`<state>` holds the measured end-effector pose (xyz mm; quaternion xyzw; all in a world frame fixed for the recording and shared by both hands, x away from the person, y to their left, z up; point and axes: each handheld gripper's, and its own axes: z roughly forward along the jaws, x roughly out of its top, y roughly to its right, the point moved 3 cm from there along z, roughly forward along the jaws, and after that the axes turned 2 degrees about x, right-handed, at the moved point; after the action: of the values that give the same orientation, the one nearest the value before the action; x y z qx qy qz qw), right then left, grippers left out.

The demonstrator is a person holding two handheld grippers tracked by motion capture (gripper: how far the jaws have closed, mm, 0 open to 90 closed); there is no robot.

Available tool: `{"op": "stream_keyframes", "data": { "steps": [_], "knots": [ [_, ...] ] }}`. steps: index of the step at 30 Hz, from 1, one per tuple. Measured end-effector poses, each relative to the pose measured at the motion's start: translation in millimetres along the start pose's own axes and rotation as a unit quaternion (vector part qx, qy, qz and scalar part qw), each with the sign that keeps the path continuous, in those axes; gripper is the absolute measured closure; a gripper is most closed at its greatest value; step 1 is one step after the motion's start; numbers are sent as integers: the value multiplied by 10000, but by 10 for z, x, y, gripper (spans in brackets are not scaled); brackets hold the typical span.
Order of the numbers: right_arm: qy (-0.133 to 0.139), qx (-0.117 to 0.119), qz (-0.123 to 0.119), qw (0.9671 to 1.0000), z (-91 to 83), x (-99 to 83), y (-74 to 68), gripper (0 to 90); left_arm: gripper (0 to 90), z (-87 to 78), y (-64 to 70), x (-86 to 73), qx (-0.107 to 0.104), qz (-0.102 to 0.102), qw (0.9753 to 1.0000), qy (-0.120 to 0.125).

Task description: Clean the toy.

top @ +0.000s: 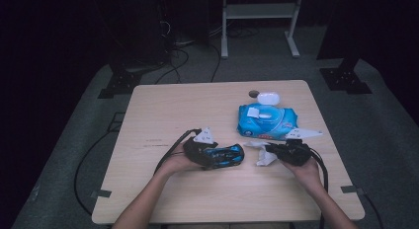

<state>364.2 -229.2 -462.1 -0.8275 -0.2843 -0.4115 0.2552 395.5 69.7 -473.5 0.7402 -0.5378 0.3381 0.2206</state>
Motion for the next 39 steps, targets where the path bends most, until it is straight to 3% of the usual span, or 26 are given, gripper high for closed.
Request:
{"op": "stream_keyframes", "data": {
  "steps": [9, 12, 15, 17, 23, 39],
  "knots": [
    [-260, -234, -7, 9994, -163, -234, 108, 853, 319, -29, 29, -16, -22, 51, 10000, 69],
    [-259, -201, 68, 9994, -207, -287, 150, 836, 313, -61, 39, -1, 11, 106, 9998, 152],
    [-204, -43, 170, 9996, -239, -317, 177, 676, 288, -106, 39, 10, 51, 103, 9996, 245],
    [-124, 132, 234, 9996, -271, -318, 177, 622, 283, -132, 37, 5, 51, 98, 9996, 272],
    [128, 346, 254, 9990, -399, -268, 151, 471, 268, -181, 31, -51, 146, 50, 9993, 354],
    [233, 305, 333, 9987, -505, -267, 186, 469, 246, -393, 42, -204, 289, -32, 9983, 504]
  ]
}}
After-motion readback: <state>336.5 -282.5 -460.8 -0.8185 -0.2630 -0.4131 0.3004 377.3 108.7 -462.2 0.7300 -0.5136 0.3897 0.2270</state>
